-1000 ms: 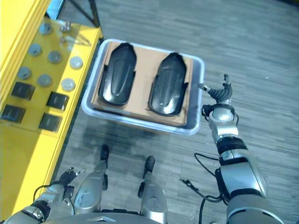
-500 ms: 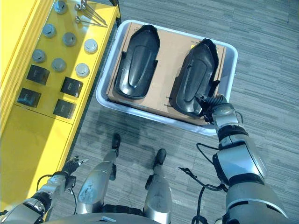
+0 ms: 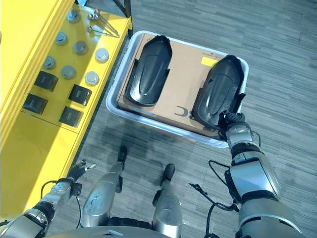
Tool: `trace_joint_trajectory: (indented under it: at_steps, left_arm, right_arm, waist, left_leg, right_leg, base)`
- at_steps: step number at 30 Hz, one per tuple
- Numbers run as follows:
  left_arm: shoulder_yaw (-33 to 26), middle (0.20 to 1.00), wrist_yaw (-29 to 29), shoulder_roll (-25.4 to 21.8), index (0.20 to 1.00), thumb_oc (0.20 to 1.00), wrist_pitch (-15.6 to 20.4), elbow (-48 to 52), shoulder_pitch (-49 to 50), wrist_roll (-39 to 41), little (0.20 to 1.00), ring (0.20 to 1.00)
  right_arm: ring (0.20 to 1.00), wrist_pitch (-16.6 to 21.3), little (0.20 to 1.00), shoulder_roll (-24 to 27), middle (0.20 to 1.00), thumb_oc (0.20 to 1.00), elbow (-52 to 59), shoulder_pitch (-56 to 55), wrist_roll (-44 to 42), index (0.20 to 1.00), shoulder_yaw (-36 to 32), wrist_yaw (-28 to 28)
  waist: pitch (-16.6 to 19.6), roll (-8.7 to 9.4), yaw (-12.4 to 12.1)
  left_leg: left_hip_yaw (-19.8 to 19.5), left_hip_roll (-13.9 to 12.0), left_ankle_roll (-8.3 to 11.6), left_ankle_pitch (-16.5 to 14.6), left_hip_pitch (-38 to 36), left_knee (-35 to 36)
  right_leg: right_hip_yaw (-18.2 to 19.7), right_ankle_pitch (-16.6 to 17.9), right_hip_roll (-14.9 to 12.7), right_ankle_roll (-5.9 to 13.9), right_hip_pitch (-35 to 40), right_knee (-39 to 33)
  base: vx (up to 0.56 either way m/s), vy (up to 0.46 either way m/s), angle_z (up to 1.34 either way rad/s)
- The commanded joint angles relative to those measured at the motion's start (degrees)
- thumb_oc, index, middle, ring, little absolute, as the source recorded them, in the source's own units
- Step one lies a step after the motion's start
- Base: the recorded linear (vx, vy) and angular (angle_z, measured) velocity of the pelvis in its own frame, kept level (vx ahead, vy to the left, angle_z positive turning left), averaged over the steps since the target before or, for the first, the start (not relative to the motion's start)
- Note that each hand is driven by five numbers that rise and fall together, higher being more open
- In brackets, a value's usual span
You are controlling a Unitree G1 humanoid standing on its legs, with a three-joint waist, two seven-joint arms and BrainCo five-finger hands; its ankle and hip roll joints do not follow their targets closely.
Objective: Move parts from the plastic box to the shelf.
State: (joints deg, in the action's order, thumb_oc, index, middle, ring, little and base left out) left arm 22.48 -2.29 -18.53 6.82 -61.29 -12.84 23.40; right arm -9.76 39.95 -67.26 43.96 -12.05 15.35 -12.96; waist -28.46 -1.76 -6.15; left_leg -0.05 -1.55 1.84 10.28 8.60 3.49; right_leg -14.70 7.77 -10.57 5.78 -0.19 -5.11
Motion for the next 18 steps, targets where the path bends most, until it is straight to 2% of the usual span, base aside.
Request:
trace_joint_trajectory:
  at_steps: [1,5,11,12,13,14,16,18]
  left_arm:
    - [2.7,1.0,-1.4,0.4,1.0,1.0,0.7,-3.9,1.1,-0.7,1.0,1.0]
    - [0.7,1.0,-1.9,0.3,1.0,1.0,2.9,-3.6,3.4,-1.2,1.0,1.0]
    - [-0.5,1.0,-1.6,-1.5,1.0,1.0,5.1,1.5,3.6,-4.8,1.0,1.0]
    - [-1.7,1.0,-1.9,-2.8,1.0,1.0,3.3,8.5,3.6,-3.9,1.0,1.0]
    - [-2.3,1.0,-3.3,-4.2,1.0,1.0,0.5,16.2,3.6,-2.6,1.0,1.0]
    - [-2.3,1.0,-3.1,-4.4,1.0,1.0,0.4,17.0,3.5,-2.2,1.0,1.0]
    - [-2.6,1.0,-3.4,-5.6,1.0,1.0,-2.7,24.2,2.9,1.0,1.0,1.0]
    - [-2.7,1.0,-1.3,-6.5,1.0,1.0,-3.5,28.9,2.3,3.2,1.0,1.0]
  right_arm:
    - [0.2,3.4,0.2,2.7,0.2,0.2,-0.9,-1.8,0.1,0.2,2.7,-2.8]
    - [0.2,4.7,0.2,2.5,0.2,0.2,3.7,-5.5,3.0,0.2,1.6,-4.0]
    - [0.2,4.9,0.2,2.4,0.2,0.2,14.0,-13.0,5.4,0.2,1.8,-6.0]
    - [0.2,4.1,0.2,2.6,0.2,0.2,20.2,-16.7,8.2,0.2,1.9,-6.6]
    - [0.2,4.8,0.2,3.2,0.2,0.2,24.4,-19.8,11.6,0.2,1.5,-6.7]
    - [0.2,5.1,0.2,3.3,0.2,0.2,24.9,-20.1,12.0,0.2,1.4,-6.8]
    - [0.2,6.0,0.2,4.2,0.2,0.2,28.3,-21.0,14.4,0.2,1.0,-7.0]
    - [0.2,6.7,0.2,4.8,0.2,0.2,31.4,-21.6,17.1,0.2,0.6,-7.8]
  waist:
    - [6.2,0.86,0.0]
    - [9.7,1.79,0.4]
    - [14.8,3.25,0.8]
    - [17.0,3.64,1.1]
    - [18.6,3.87,1.1]
    - [18.7,3.91,1.1]
    - [19.5,4.04,1.1]
    - [19.9,4.05,1.2]
  left_leg:
    - [0.9,-3.3,2.11,-9.2,-2.9,-2.9]
    - [1.9,-4.5,3.13,-7.6,-5.6,0.2]
    - [2.9,-5.3,3.46,-7.3,-7.5,1.2]
    - [3.6,-5.9,3.57,-7.3,-8.8,1.2]
    - [3.9,-6.5,3.45,-7.6,-10.1,1.0]
    - [4.0,-6.6,3.42,-7.6,-10.3,1.0]
    - [4.0,-6.9,3.33,-7.7,-11.1,1.0]
    - [3.9,-7.1,3.28,-7.7,-11.6,1.1]
  right_leg:
    - [2.2,-3.9,-2.6,2.46,-3.5,2.9]
    - [0.9,-2.7,-2.1,3.1,-1.5,0.8]
    - [-0.3,-3.8,-1.1,3.01,1.3,0.6]
    - [-0.5,-4.3,-0.7,2.87,2.9,0.6]
    - [-0.6,-5.1,-0.4,2.52,4.4,1.0]
    - [-0.7,-5.2,-0.4,2.49,4.6,1.0]
    - [-0.8,-5.6,0.0,2.25,5.7,1.2]
    - [-0.9,-5.9,0.2,2.1,6.4,1.2]
  base:
    - [-0.01,-0.063,-0.08]
    - [-0.01,-0.074,-0.12]
    - [-0.03,-0.106,-0.07]
    - [-0.02,-0.134,0.09]
    - [0.0,-0.114,0.14]
    - [0.0,-0.073,0.08]
    - [-0.01,-0.042,-0.08]
    - [-0.01,-0.017,-0.02]
